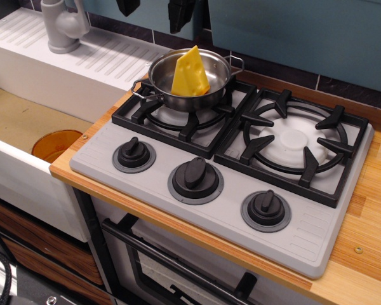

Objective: Put pot or pan on stove and put cheese in pot or pan

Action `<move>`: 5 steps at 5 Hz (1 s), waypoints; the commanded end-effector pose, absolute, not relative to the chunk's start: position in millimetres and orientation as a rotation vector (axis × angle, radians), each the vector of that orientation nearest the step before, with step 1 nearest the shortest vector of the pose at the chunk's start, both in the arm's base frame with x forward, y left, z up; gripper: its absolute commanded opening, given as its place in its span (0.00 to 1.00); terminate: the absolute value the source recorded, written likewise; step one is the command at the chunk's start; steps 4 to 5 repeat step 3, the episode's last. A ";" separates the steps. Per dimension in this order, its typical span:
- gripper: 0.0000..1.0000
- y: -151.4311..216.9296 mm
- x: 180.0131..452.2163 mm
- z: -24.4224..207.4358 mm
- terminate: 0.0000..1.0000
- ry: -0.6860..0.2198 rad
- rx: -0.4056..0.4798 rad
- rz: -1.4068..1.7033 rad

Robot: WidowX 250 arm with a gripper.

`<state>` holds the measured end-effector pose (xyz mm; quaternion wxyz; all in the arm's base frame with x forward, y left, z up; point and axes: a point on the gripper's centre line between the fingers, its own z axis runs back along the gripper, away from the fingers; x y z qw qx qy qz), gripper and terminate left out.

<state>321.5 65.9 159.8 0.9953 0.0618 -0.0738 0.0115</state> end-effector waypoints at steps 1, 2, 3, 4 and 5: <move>1.00 63.2 327.6 191.6 0.00 -0.242 0.139 0.031; 1.00 63.2 327.6 191.6 0.00 -0.242 0.139 0.031; 1.00 63.2 327.6 191.6 1.00 -0.242 0.139 0.031; 1.00 63.2 327.6 191.6 1.00 -0.242 0.139 0.031; 1.00 63.2 327.6 191.6 1.00 -0.242 0.139 0.031</move>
